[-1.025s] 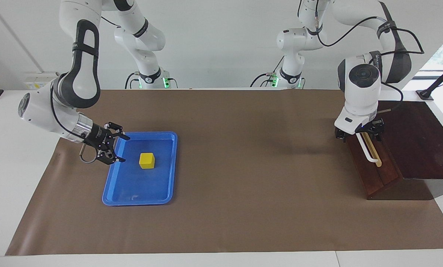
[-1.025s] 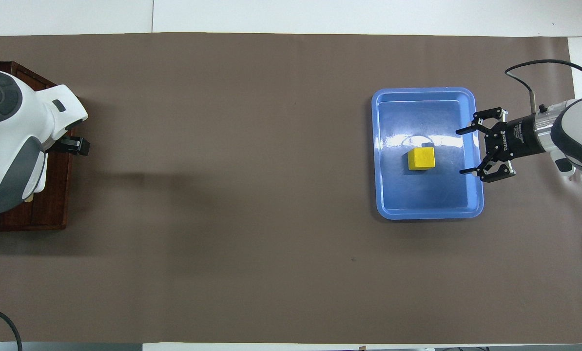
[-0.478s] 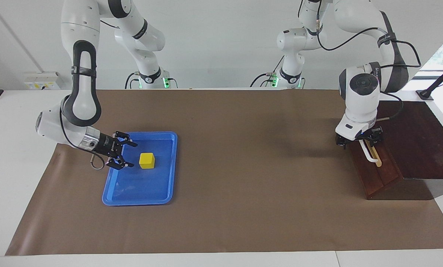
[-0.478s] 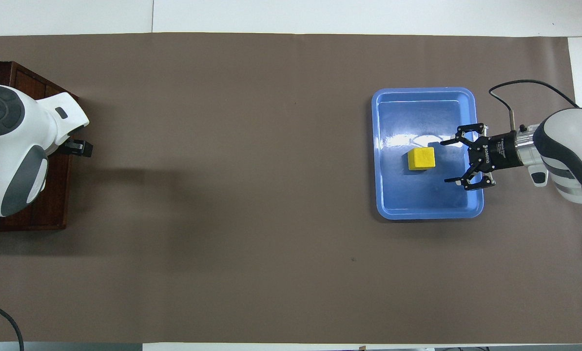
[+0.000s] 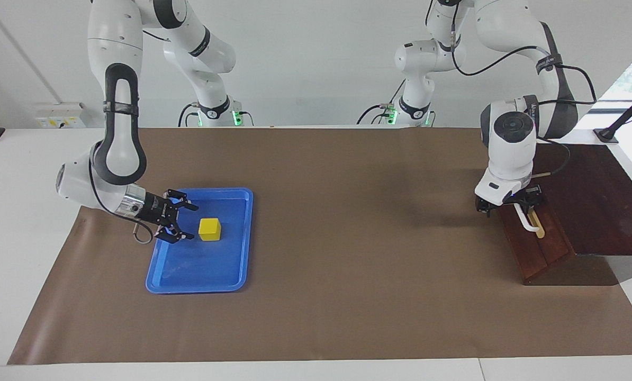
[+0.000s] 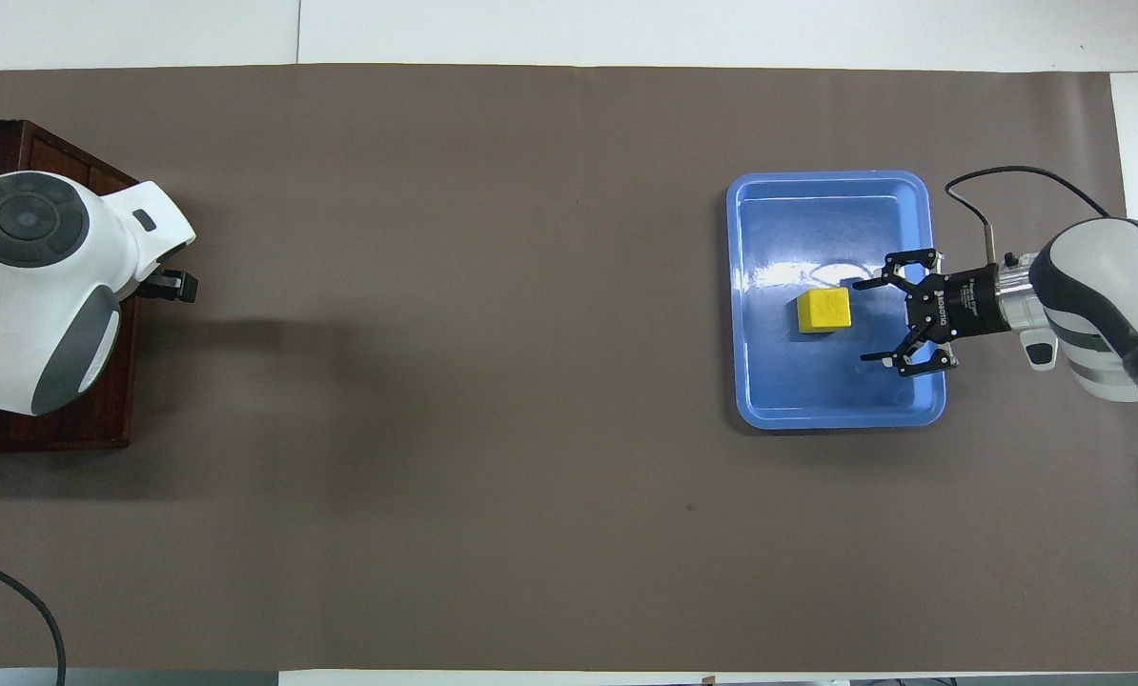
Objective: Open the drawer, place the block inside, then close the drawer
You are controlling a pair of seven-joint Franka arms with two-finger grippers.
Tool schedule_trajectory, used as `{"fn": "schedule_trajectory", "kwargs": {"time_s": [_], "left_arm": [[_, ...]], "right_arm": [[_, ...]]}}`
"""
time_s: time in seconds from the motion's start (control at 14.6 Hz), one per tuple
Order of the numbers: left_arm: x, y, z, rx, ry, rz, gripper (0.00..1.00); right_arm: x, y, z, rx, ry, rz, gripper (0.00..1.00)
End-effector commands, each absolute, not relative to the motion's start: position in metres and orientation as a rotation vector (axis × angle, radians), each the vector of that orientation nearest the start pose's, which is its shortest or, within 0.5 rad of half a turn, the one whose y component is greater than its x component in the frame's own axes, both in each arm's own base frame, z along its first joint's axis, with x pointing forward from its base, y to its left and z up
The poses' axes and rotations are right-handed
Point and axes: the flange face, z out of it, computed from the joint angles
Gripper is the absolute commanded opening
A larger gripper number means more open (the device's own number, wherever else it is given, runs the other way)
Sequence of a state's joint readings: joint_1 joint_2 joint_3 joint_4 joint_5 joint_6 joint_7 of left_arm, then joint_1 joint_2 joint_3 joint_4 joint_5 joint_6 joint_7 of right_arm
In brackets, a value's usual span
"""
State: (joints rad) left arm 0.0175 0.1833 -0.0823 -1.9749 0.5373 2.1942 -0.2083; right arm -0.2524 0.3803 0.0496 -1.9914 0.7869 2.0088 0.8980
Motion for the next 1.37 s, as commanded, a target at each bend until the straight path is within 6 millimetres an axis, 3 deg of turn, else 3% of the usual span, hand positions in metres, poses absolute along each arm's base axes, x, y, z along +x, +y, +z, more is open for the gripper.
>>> {"fn": "schedule_trajectory", "kwargs": {"time_s": [0.0, 0.27, 0.41, 0.75, 1.23, 1.3], "left_arm": [[0.601, -0.039, 0.383, -2.727, 0.143, -0.223, 1.0], [0.598, -0.068, 0.383, -2.737, 0.165, -0.218, 1.0], [0.598, -0.079, 0.385, -2.765, 0.145, -0.221, 1.0], [0.591, -0.109, 0.388, -2.773, 0.184, -0.186, 1.0], [0.587, -0.131, 0.391, -2.806, 0.18, -0.168, 1.0], [0.586, -0.136, 0.391, -2.809, 0.167, -0.175, 1.0]], "right_arm": [[0.571, -0.07, 0.258, -1.77, 1.791, 0.701, 1.0], [0.572, -0.067, 0.255, -1.751, 1.807, 0.672, 1.0], [0.574, -0.053, 0.255, -1.769, 1.792, 0.676, 1.0], [0.57, -0.051, 0.248, -1.756, 1.819, 0.646, 1.0], [0.566, -0.046, 0.244, -1.761, 1.791, 0.635, 1.0], [0.566, -0.046, 0.243, -1.763, 1.788, 0.635, 0.96]]}}
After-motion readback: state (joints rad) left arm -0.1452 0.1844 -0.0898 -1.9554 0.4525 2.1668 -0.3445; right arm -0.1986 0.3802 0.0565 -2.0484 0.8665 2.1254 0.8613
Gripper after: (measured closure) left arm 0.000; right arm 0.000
